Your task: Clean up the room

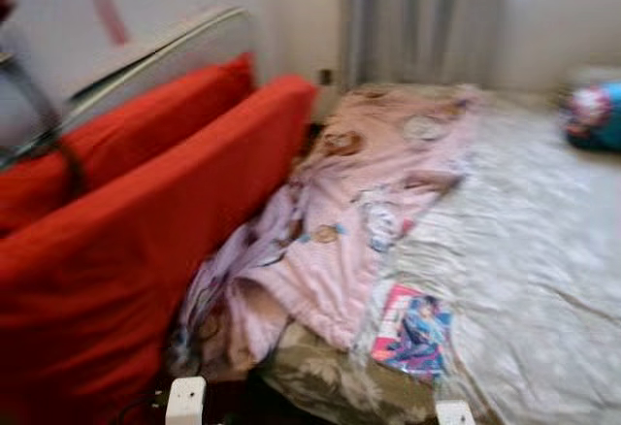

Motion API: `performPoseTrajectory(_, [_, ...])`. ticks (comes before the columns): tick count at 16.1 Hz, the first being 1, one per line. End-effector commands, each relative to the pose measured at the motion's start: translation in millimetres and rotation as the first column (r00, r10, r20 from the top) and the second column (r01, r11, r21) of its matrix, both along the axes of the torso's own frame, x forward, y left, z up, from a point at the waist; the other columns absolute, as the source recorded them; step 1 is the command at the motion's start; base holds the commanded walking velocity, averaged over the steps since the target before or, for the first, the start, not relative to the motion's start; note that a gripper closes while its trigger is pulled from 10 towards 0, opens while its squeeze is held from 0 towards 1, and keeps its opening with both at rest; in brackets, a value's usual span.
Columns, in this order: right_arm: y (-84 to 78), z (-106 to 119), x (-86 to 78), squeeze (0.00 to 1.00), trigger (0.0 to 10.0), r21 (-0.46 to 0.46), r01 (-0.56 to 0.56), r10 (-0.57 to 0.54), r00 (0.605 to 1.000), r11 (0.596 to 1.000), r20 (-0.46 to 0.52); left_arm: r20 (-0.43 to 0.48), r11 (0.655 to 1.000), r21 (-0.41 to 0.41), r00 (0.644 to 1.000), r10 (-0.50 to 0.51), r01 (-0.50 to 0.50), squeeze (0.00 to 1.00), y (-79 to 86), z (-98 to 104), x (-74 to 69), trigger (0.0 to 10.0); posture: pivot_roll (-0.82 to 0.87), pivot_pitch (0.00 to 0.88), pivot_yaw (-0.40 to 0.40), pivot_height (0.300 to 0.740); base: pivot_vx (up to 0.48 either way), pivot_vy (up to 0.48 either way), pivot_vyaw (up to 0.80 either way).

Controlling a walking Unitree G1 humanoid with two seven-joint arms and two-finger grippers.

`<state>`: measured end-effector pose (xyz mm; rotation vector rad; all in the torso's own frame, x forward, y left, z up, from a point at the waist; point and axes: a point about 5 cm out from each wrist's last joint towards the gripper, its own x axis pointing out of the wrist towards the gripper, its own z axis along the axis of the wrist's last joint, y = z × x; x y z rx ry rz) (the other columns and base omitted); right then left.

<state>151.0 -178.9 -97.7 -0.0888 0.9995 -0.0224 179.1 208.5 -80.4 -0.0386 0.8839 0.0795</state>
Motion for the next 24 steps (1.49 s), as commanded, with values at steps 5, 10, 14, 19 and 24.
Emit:
performPoseTrajectory(5, [-0.2, -1.8, -5.0, 0.00, 10.0, 0.021, 0.022, -0.021, 1.000, 1.000, -0.007, -0.008, 1.000, -0.004, 1.000, 0.011, -0.011, 0.00, 0.9, -0.6, -1.0, 10.0, -0.07, 0.000, 0.027, 0.740, 0.000, 0.000, 0.00])
performPoseTrajectory(10, [2.7, -1.4, -3.1, 0.00, 10.0, 0.026, 0.023, -0.023, 1.000, 0.999, -0.003, -0.008, 1.000, -0.005, 1.000, 0.015, -0.015, 0.00, 1.0, -0.5, -0.8, 10.0, -0.06, 0.000, 0.026, 0.740, 0.000, 0.000, 0.00])
performPoseTrajectory(14, [6.2, -0.5, -0.2, 0.00, 10.0, 0.031, 0.017, -0.018, 1.000, 0.999, 0.006, -0.007, 1.000, -0.005, 1.000, 0.016, -0.016, 0.00, 1.2, -0.4, -0.6, 10.0, -0.06, 0.000, 0.027, 0.740, 0.000, 0.000, 0.00])
performPoseTrajectory(19, [1.7, -0.8, -2.4, 0.00, 10.0, 0.026, 0.013, -0.013, 1.000, 1.000, 0.002, -0.006, 1.000, -0.005, 1.000, 0.017, -0.017, 0.00, 1.0, -0.4, -0.7, 10.0, -0.07, 0.000, 0.026, 0.740, 0.000, 0.000, 0.00])
performPoseTrajectory(24, [1.0, -1.2, -3.2, 0.00, 10.0, 0.023, 0.011, -0.011, 1.000, 1.000, -0.002, -0.006, 1.000, -0.008, 1.000, 0.018, -0.019, 0.00, 0.6, -0.5, -0.8, 10.0, -0.07, 0.000, 0.025, 0.740, 0.000, 0.000, 0.00])
